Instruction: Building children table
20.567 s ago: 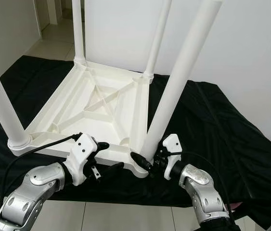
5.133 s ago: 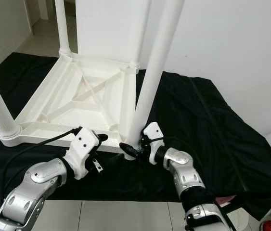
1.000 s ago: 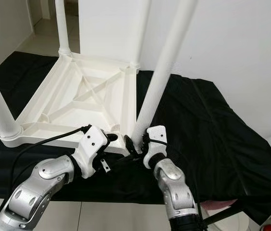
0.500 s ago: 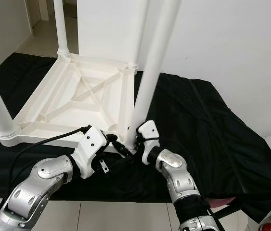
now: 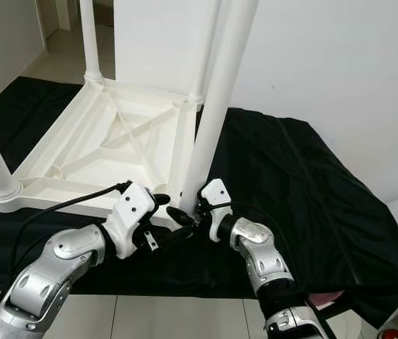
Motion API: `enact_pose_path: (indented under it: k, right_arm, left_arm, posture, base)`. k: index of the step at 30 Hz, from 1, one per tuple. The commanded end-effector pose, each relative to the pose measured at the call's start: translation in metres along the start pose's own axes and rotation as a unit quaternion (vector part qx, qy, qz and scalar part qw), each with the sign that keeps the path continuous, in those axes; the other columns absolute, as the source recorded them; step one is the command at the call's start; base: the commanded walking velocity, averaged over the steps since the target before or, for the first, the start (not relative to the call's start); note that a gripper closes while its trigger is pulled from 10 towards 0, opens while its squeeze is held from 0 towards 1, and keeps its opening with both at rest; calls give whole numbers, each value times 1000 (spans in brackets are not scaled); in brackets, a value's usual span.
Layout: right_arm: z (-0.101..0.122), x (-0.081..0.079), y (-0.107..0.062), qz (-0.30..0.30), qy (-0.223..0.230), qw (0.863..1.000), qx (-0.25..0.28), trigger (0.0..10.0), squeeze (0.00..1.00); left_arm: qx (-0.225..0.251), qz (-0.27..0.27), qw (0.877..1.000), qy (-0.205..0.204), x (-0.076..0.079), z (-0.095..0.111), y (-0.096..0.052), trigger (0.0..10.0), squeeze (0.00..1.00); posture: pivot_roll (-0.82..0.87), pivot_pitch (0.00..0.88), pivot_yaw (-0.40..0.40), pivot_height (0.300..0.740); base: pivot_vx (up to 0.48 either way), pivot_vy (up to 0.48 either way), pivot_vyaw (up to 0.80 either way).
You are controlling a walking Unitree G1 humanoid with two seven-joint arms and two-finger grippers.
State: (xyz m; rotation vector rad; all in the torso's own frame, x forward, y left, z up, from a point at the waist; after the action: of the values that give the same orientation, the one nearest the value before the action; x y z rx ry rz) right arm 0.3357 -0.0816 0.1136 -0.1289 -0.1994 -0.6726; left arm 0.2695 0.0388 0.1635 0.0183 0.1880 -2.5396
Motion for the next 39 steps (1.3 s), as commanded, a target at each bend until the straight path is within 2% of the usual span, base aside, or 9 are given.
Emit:
enact_pose_path:
  k: [1, 6, 13, 14, 20, 29, 30, 31, 39]
  right_arm:
    - [-23, -2, -9, -7, 14, 999, -50, 0, 0]
    - [-28, 5, -14, -134, 47, 988, -67, 0, 0]
    - [-24, 1, -13, -180, 73, 979, -63, 0, 0]
    - [-22, 5, -13, -266, 101, 956, -71, 0, 0]
    - [-17, 5, -14, -372, 88, 919, -92, 0, 0]
    - [-5, 5, -14, -370, 84, 922, -72, 0, 0]
    - [-2, 5, -14, -361, 86, 926, -63, 10000, 86]
    - [1, 5, -14, -352, 88, 930, -54, 10000, 937]
    - [2, 16, -28, -297, 67, 952, -35, 10000, 1000]
  left_arm:
    - [1, 12, 1000, 2, 0, -1, 1, 10000, 0]
    - [0, 9, 1000, -3, 0, -2, 2, 10000, 0]
    - [-1, 7, 1000, -5, 1, -2, 2, 10000, 0]
    - [0, 6, 1000, -6, 0, -1, 3, 10000, 0]
    - [1, 4, 1000, -6, 0, 0, 3, 10000, 0]
    - [0, 2, 1000, -6, 0, 0, 3, 10000, 0]
    - [0, 4, 1000, -5, -1, 1, 3, 10000, 0]
    - [1, 6, 1000, -5, -2, 1, 3, 10000, 0]
    - [2, 10, 1000, -8, -2, 0, 2, 10000, 0]
  posture:
    - [64, 0, -162, 740]
    - [43, 0, -150, 740]
    - [33, 0, -142, 740]
    - [26, 0, -135, 740]
    - [21, 0, -128, 740]
    - [21, 0, -127, 740]
    - [25, 0, -133, 740]
    - [25, 0, -133, 740]
    - [26, 0, -140, 740]
  base:
    - [0, 0, 0]
    - [0, 0, 0]
    - [0, 0, 0]
    - [0, 0, 0]
    - [0, 0, 0]
    - [0, 0, 0]
    - [0, 0, 0]
    - [0, 0, 0]
    - [0, 0, 0]
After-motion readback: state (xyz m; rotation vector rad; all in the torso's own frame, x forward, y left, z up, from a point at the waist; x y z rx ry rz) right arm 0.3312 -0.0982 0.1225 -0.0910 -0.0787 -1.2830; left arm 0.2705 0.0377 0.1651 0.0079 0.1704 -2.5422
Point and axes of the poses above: a point about 5 cm out from each wrist's last joint towards the gripper, its own y axis pointing out of the wrist towards the gripper, its own z axis along the axis of the wrist's last joint, x = y × z, the point moved 4 cm from there along y, pointing out of the wrist towards the gripper, and after that the axes turned 8 degrees about -y, right-handed, at the moved point
